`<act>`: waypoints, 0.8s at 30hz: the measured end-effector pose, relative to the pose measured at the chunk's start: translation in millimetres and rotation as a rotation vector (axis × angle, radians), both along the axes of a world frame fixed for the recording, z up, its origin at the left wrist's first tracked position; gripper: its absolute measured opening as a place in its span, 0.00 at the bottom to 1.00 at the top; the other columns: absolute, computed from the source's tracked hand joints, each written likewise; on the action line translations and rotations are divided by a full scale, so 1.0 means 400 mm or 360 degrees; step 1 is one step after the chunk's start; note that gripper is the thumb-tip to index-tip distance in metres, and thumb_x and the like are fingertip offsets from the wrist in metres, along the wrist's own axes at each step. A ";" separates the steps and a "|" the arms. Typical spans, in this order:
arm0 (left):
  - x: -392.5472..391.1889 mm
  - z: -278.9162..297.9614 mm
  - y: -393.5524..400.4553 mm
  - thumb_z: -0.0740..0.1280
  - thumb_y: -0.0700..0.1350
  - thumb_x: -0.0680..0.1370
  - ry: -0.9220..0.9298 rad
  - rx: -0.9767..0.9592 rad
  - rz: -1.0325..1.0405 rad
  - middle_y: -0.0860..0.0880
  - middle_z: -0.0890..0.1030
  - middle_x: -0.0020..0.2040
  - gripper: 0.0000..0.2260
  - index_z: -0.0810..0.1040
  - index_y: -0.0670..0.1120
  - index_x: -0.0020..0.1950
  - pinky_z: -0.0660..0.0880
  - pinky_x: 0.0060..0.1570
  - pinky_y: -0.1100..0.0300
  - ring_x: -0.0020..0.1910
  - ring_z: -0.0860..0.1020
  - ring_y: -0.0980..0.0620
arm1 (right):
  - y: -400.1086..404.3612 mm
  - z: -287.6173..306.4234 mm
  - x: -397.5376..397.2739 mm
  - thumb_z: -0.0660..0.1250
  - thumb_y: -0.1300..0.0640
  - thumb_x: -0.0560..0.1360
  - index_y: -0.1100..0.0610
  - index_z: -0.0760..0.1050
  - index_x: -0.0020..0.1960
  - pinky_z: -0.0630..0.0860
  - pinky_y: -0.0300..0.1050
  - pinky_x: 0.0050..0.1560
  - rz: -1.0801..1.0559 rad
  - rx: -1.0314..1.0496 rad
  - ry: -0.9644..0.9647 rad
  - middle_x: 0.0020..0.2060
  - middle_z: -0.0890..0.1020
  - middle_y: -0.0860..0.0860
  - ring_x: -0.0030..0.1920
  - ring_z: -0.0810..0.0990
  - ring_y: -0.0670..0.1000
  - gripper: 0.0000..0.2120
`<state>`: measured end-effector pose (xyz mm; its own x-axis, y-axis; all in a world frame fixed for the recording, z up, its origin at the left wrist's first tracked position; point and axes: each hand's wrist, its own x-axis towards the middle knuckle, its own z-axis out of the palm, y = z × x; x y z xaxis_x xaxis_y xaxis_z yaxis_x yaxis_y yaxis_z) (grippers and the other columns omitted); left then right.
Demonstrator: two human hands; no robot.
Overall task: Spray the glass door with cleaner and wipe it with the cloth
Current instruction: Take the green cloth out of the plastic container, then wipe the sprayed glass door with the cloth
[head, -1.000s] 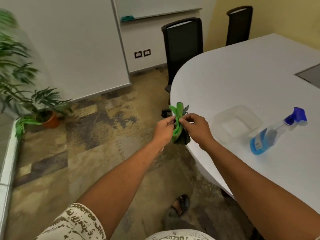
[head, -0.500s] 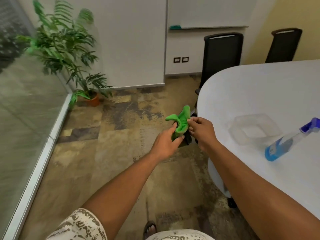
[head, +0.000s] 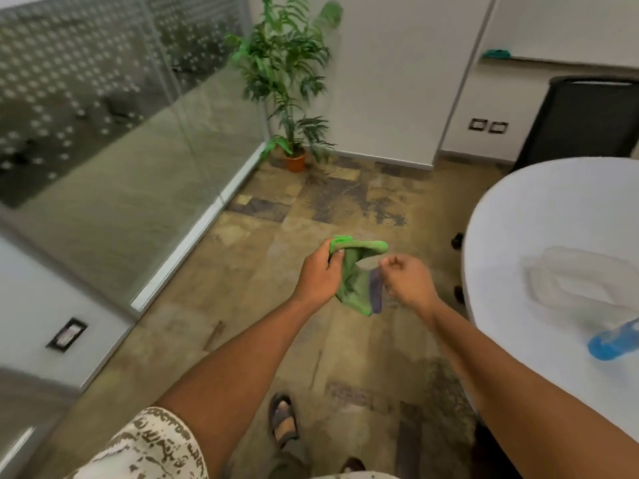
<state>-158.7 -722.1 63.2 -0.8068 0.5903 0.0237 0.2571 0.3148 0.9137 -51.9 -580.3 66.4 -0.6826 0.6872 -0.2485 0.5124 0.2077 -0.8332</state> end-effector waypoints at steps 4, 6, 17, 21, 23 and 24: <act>0.025 -0.008 -0.176 0.60 0.41 0.84 0.0009 -0.0055 0.0157 0.46 0.84 0.57 0.12 0.78 0.44 0.65 0.75 0.56 0.56 0.56 0.80 0.48 | -0.106 -0.024 -0.026 0.73 0.45 0.69 0.45 0.48 0.79 0.60 0.58 0.73 0.0750 0.0811 -0.0296 0.78 0.56 0.55 0.77 0.56 0.61 0.47; 0.032 -0.007 -0.264 0.61 0.40 0.83 0.0085 -0.0122 0.0185 0.45 0.84 0.56 0.11 0.79 0.43 0.63 0.75 0.55 0.57 0.55 0.81 0.49 | -0.183 -0.015 -0.057 0.74 0.43 0.70 0.40 0.38 0.79 0.51 0.65 0.75 0.1034 0.0869 -0.0251 0.80 0.40 0.50 0.79 0.41 0.61 0.53; 0.051 0.073 -0.740 0.60 0.41 0.83 0.0395 -0.0203 0.0399 0.46 0.82 0.54 0.10 0.76 0.45 0.62 0.75 0.54 0.53 0.54 0.79 0.47 | -0.636 0.112 -0.160 0.70 0.51 0.76 0.43 0.78 0.56 0.74 0.50 0.56 0.1627 0.0747 0.0490 0.49 0.82 0.43 0.53 0.79 0.48 0.09; 0.090 0.066 -0.981 0.58 0.42 0.84 0.0438 -0.0211 0.0559 0.49 0.79 0.55 0.09 0.72 0.47 0.62 0.74 0.53 0.52 0.53 0.77 0.51 | -0.863 0.142 -0.184 0.69 0.51 0.78 0.51 0.80 0.44 0.74 0.49 0.41 0.1812 0.0580 0.0399 0.36 0.82 0.48 0.37 0.79 0.46 0.06; 0.112 0.066 -1.094 0.58 0.44 0.84 0.0390 -0.0197 0.0635 0.51 0.79 0.55 0.09 0.72 0.47 0.63 0.72 0.51 0.54 0.53 0.76 0.52 | -0.968 0.159 -0.187 0.68 0.53 0.78 0.54 0.81 0.45 0.73 0.42 0.38 0.1934 0.0505 0.0389 0.36 0.82 0.47 0.35 0.77 0.40 0.06; 0.121 0.063 -1.154 0.59 0.45 0.84 0.0348 -0.0179 0.0682 0.51 0.79 0.55 0.10 0.71 0.48 0.64 0.72 0.52 0.54 0.53 0.77 0.52 | -1.027 0.170 -0.187 0.68 0.55 0.78 0.55 0.81 0.45 0.72 0.38 0.37 0.1983 0.0485 0.0411 0.35 0.82 0.45 0.35 0.77 0.39 0.06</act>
<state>-110.1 -1183.8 88.5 -0.9608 0.2154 0.1747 0.2650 0.5279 0.8069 -126.9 -991.1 134.3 -0.9014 -0.4314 0.0369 -0.3259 0.6201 -0.7136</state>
